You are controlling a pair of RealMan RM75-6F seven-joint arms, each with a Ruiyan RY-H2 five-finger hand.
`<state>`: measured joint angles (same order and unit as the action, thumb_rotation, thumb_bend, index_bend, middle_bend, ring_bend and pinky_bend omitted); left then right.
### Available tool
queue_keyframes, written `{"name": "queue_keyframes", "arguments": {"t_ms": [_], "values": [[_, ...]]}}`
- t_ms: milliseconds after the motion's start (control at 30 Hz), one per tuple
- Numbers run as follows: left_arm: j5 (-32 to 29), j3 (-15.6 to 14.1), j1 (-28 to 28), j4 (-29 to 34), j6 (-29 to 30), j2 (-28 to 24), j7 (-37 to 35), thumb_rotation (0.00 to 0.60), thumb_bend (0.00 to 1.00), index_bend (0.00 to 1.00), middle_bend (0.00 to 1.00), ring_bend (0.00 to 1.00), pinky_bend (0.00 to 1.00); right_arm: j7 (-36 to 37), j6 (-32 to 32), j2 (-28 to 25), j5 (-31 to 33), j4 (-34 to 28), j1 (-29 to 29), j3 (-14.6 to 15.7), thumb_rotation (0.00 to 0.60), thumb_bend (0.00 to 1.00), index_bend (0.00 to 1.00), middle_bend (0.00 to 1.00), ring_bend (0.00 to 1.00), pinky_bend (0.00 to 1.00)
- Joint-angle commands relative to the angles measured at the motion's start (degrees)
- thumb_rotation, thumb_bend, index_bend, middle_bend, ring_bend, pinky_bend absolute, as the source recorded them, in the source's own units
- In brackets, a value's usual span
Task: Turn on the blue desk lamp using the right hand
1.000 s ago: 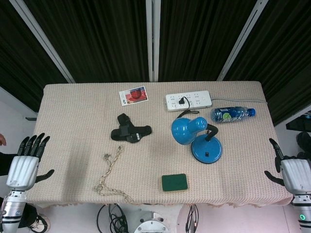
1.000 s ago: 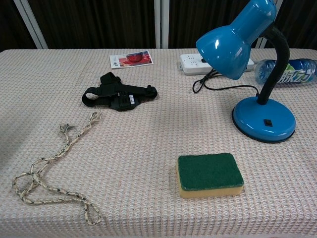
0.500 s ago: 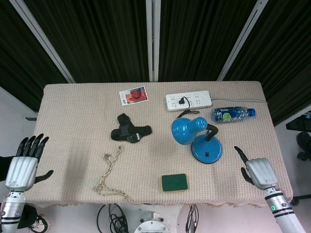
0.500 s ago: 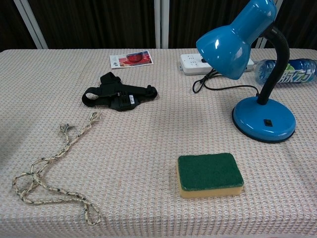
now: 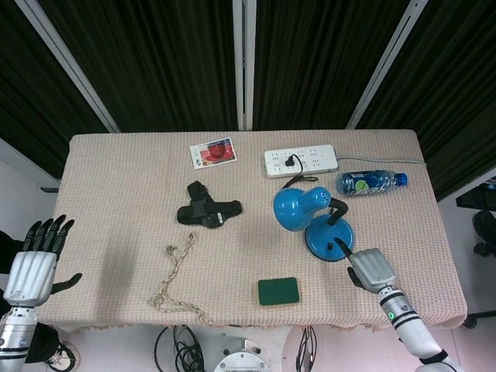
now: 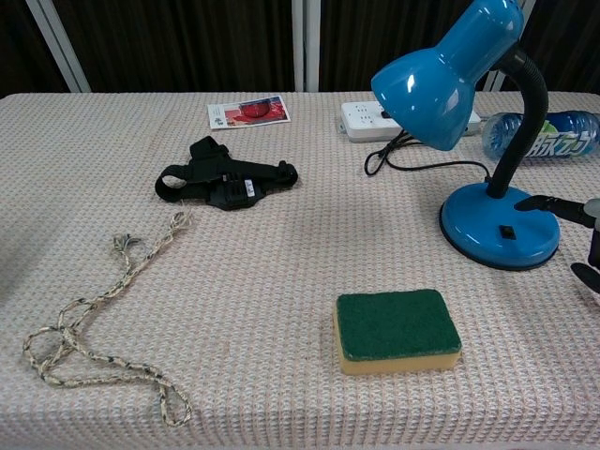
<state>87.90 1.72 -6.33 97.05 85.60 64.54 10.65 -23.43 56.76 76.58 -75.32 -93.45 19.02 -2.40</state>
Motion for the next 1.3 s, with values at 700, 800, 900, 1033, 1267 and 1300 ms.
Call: {"name": "queue_keyframes", "arguments": {"t_ms": [700,800,900,1033,1267,1300], "values": [[-0.1,0.0,0.2,-0.4,0.1,0.0,-0.5,0.600,0.05,0.00,0.00,0.00,0.00,-0.3,2.1,1.6,0.8,0.3,0.3,3.1,0.600,0.50,0.00,0.98,0.94,0.90],[-0.1,0.0,0.2,-0.5,0.1,0.0,-0.6,0.600,0.05,0.00,0.00,0.00,0.00,-0.4,2.2,1.6,0.7,0.3,0.3,3.4,0.600,0.50,0.00,0.98,0.94,0.90],[-0.1,0.0,0.3,-0.5,0.2,-0.1,-0.8,0.600,0.05,0.00,0.00,0.00,0.00,-0.5,1.9,1.7,1.1,0.4,0.4,3.8,0.600,0.50,0.00,0.98,0.94,0.90],[0.0,0.0,0.4,-0.5,0.3,-0.2,-1.0,0.600,0.05,0.00,0.00,0.00,0.00,-0.6,1.6,2.1,1.7,0.8,0.4,4.1,0.600,0.50,0.00,0.98,0.94,0.90],[0.2,-0.1,0.5,-0.3,0.6,-0.4,-1.0,0.600,0.05,0.00,0.00,0.00,0.00,-0.4,1.5,2.8,1.8,1.5,0.2,5.1,0.600,0.50,0.00,0.98,0.94,0.90],[0.3,-0.1,0.5,-0.2,0.6,-0.4,-1.0,0.600,0.05,0.00,0.00,0.00,0.00,-0.3,1.7,2.9,1.7,1.6,0.1,5.1,0.600,0.50,0.00,0.98,0.94,0.90]]}}
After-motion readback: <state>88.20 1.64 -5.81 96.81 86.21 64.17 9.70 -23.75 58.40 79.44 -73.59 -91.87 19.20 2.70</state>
